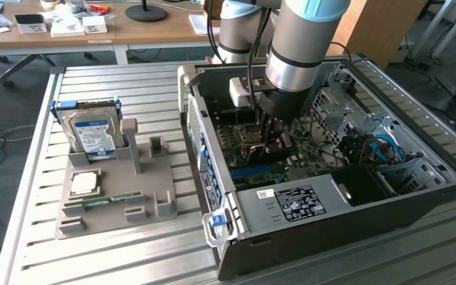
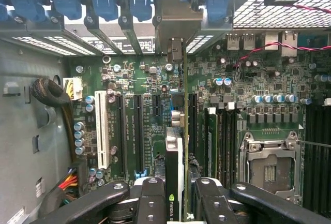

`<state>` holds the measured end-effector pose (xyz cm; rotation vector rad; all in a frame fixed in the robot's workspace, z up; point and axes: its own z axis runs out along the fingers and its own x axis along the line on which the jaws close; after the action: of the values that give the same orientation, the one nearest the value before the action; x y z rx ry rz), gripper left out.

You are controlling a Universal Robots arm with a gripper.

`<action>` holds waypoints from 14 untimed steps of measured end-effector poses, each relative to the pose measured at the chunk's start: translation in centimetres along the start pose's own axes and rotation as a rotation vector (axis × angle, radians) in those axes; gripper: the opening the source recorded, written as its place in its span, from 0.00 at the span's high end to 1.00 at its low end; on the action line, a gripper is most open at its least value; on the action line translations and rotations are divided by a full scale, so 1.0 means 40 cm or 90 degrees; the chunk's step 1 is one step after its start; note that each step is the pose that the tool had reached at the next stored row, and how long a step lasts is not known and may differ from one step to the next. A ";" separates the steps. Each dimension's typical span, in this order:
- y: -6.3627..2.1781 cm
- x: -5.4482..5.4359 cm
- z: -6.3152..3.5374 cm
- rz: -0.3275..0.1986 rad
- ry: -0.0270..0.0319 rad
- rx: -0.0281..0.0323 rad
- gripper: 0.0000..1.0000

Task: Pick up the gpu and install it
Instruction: 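Insert the gpu into the slot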

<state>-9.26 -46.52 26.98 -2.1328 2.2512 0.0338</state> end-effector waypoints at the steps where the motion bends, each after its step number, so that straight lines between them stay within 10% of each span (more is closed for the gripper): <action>1: 0.000 0.000 0.001 0.000 0.0001 -0.0001 0.73; 14: 0.000 0.000 0.007 0.000 0.0003 -0.0007 0.73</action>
<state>-9.28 -46.52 26.72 -2.1332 2.2522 0.0346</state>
